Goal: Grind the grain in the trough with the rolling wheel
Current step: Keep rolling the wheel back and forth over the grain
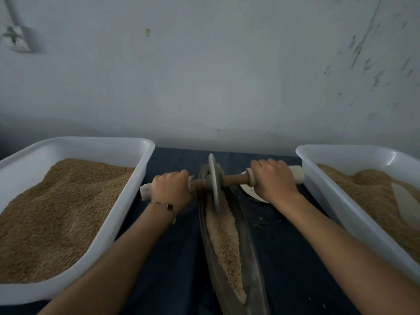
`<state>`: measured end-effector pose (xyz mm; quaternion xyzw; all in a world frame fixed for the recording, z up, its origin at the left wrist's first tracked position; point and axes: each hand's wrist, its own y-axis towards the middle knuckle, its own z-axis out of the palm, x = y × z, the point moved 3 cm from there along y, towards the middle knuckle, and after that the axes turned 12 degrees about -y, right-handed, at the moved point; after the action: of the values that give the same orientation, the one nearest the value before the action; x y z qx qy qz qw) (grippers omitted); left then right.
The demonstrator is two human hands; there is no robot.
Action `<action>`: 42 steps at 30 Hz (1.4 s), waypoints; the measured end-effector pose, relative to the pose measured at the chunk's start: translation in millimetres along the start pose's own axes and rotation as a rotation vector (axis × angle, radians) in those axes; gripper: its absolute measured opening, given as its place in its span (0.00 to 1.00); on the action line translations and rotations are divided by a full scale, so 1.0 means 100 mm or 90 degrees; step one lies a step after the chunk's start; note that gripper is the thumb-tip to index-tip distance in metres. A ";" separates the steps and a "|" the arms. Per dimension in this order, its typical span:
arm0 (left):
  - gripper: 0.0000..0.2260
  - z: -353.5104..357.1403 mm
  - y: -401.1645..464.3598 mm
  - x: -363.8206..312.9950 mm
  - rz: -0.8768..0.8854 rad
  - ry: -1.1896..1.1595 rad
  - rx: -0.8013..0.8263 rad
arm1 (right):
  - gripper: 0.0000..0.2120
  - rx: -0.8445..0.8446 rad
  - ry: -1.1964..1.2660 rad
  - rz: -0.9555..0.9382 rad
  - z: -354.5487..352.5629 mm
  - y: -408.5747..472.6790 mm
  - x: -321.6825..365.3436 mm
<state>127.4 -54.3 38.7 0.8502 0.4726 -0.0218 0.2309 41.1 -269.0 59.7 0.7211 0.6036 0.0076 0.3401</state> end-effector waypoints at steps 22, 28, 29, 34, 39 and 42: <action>0.18 -0.46 -1.06 -0.46 0.237 -0.023 0.027 | 0.14 0.008 0.169 -0.107 -0.57 -1.09 0.08; 0.10 -0.21 -0.50 -0.34 0.147 0.076 0.002 | 0.06 0.095 0.188 -0.039 -0.07 -0.59 0.14; 0.09 -0.17 -0.38 -0.30 0.134 0.076 0.005 | 0.06 0.075 0.181 -0.033 -0.04 -0.49 0.16; 0.12 -0.09 -0.03 -0.15 0.062 0.070 0.023 | 0.10 -0.020 0.098 -0.015 -0.01 -0.12 0.21; 0.08 -0.08 -0.03 -0.09 0.004 -0.010 0.135 | 0.07 0.046 0.075 -0.029 -0.10 -0.03 0.23; 0.08 -0.12 -0.22 -0.17 0.009 -0.003 0.143 | 0.13 0.130 0.101 -0.016 -0.23 -0.23 0.23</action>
<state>97.9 -52.4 45.8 0.8739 0.4609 -0.0752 0.1353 17.6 -237.0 57.1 0.7416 0.6352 -0.0011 0.2159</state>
